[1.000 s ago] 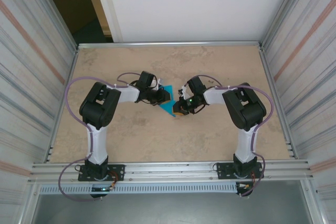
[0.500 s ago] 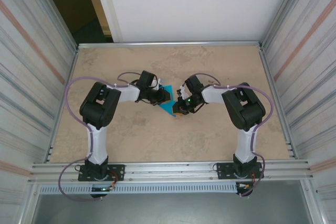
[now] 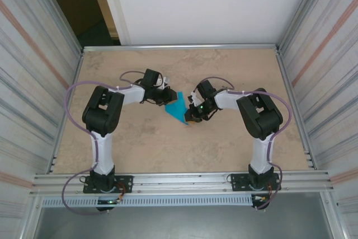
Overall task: Fold a paper plane with a square sheet of paper (pick it up from the middle)
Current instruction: Fourth fold the wing at the center of the table.
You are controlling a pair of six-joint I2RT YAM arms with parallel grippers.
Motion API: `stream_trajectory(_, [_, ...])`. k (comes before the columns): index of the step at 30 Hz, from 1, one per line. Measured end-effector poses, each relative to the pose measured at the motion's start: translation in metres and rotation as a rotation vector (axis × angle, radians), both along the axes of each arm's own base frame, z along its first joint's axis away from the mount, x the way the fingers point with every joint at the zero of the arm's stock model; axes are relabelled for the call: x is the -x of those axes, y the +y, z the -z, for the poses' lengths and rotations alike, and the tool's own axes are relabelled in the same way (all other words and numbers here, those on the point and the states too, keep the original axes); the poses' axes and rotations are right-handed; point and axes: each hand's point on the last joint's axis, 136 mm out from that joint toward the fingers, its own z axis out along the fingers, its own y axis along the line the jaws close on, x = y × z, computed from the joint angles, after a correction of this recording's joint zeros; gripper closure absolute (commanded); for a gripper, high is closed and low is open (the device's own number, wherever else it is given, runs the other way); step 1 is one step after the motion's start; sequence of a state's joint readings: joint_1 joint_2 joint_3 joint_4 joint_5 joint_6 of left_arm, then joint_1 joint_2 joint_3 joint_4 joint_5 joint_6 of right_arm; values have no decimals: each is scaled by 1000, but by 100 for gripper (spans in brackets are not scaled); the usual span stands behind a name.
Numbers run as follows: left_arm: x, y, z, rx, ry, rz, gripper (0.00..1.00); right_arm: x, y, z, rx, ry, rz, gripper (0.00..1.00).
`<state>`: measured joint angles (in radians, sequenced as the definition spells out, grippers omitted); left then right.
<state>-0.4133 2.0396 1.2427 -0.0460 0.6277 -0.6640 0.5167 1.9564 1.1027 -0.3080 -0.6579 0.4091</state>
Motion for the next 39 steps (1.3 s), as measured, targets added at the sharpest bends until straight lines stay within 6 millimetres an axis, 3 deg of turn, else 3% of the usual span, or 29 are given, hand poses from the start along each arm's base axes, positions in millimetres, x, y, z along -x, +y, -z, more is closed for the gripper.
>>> stream_trajectory(14, [4,8,20,-70,51,-15,85,1,0,0,2,5,-1,88])
stream_trajectory(20, [5,10,21,-80,59,-19,85,0,0,-4,0,-6,3,84])
stream_trajectory(23, [5,9,23,-78,63,-16,85,-5,-2,-16,-9,-25,26,79])
stream_trajectory(26, [5,9,22,-76,63,-15,85,-14,-2,-40,-31,-84,58,79])
stream_trajectory(28, [5,9,23,-76,63,-15,85,-21,-1,-57,-51,-133,74,82])
stream_trajectory(31, [4,8,22,-75,62,-15,85,-31,4,-66,-53,-165,92,88])
stream_trajectory(39, [4,8,23,-74,61,-15,85,-39,27,-42,-21,-126,82,94])
